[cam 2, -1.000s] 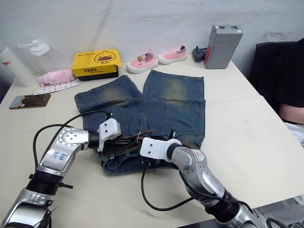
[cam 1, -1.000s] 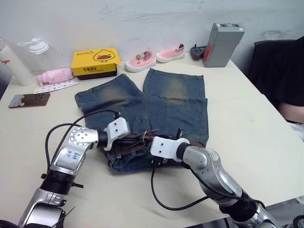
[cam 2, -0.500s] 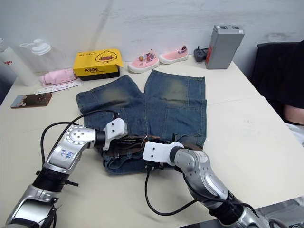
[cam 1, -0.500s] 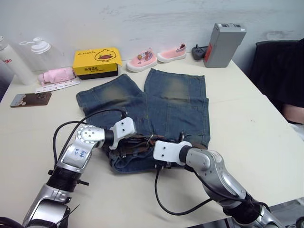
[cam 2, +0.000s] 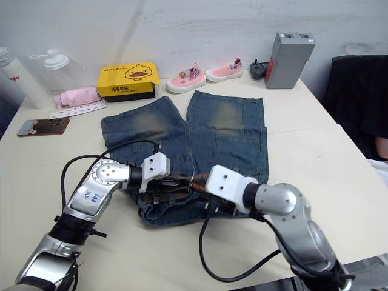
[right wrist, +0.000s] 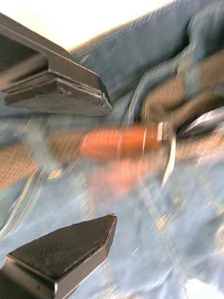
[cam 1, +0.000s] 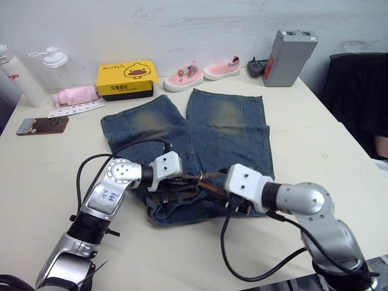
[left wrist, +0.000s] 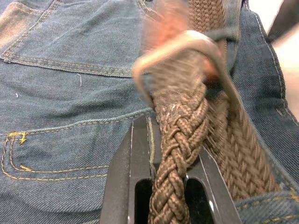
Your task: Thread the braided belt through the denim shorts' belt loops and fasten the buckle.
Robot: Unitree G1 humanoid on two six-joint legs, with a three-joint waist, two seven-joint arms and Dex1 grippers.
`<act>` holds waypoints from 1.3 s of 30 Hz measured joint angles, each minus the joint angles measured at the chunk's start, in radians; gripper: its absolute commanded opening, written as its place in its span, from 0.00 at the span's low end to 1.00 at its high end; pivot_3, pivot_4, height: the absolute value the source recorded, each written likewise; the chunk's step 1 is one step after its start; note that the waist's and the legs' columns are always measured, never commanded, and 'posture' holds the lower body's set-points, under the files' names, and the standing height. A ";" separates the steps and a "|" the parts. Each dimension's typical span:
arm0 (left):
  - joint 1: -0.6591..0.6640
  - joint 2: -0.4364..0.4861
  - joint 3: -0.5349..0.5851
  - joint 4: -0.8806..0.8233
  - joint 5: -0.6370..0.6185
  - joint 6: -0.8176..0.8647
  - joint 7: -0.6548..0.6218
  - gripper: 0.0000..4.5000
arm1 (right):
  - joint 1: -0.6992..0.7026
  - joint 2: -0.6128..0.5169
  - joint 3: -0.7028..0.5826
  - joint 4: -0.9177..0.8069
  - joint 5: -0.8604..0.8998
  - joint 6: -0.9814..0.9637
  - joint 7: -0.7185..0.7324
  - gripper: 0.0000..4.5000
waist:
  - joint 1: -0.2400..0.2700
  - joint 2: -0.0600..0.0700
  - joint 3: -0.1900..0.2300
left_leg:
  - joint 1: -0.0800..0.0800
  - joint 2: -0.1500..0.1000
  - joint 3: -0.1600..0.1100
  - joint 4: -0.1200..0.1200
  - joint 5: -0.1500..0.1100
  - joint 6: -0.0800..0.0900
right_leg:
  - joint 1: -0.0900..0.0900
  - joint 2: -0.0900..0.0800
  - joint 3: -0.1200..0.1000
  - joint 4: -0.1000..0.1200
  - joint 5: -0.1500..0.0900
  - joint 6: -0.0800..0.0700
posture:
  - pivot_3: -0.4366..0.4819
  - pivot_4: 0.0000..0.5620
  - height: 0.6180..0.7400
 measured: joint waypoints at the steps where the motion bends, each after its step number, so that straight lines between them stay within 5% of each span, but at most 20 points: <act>1: 0.000 0.000 0.000 0.000 0.000 0.000 0.000 0.00 | -0.001 -0.007 0.001 0.007 -0.001 -0.011 -0.008 0.80 | 0.000 0.000 0.000 | 0.000 0.000 0.000 0.000 0.000 0.000 | 0.000 0.000 0.000 0.000 0.000 0.000 | 0.48 0.27 0.72; 11: 0.000 -0.003 0.000 0.000 0.000 0.000 -0.002 0.00 | -0.030 -0.031 0.161 0.113 -0.065 -0.200 -0.133 0.80 | 0.000 0.000 0.000 | 0.000 -0.001 0.001 0.000 0.000 0.000 | 0.000 0.000 -0.001 0.000 0.000 0.000 | 0.48 0.27 0.72; 16: 0.000 -0.003 0.000 0.000 0.000 0.000 -0.002 0.00 | -0.051 -0.026 0.192 0.142 -0.098 -0.226 -0.173 0.45 | 0.001 0.000 0.000 | 0.000 -0.001 0.001 0.000 0.000 0.000 | 0.000 0.000 -0.001 0.000 0.000 0.000 | 0.48 0.27 0.72; 17: 0.000 -0.003 0.001 0.000 0.000 0.000 -0.002 0.00 | -0.051 -0.026 0.201 0.143 -0.103 -0.228 -0.174 0.27 | 0.001 0.000 0.000 | 0.000 -0.001 0.001 0.000 0.000 0.000 | 0.000 0.000 -0.001 0.000 0.000 0.000 | 0.48 0.27 0.72; 21: 0.000 -0.003 0.002 0.000 0.000 0.000 0.000 0.00 | -0.051 -0.038 0.223 0.154 -0.114 -0.229 -0.173 0.01 | 0.000 0.000 0.000 | 0.000 -0.001 0.001 0.001 0.000 0.000 | 0.000 0.000 -0.001 0.000 0.000 0.000 | 0.48 0.27 0.72; 25: 0.000 -0.002 0.001 0.000 0.001 0.000 0.000 0.00 | -0.049 -0.038 0.233 0.153 -0.122 -0.225 -0.174 0.01 | 0.000 0.000 0.000 | 0.000 -0.001 0.001 0.001 0.000 0.000 | 0.000 0.000 -0.001 0.000 0.000 0.000 | 0.48 0.27 0.72; 33: 0.000 -0.014 0.041 -0.033 -0.067 0.070 -0.002 0.61 | -0.029 -0.035 0.247 0.152 -0.134 -0.210 -0.183 0.00 | 0.000 0.000 0.000 | 0.000 0.000 0.001 0.001 0.000 0.000 | 0.000 0.000 -0.001 0.000 0.000 0.000 | 0.48 0.27 0.72; 39: 0.082 0.098 0.277 -0.172 -0.319 0.370 -0.006 0.61 | -0.001 -0.024 0.249 0.152 -0.148 -0.205 -0.212 0.00 | -0.005 0.000 0.000 | 0.001 0.002 0.000 0.000 0.000 0.000 | 0.000 0.000 0.001 0.000 0.000 0.001 | 0.48 0.27 0.72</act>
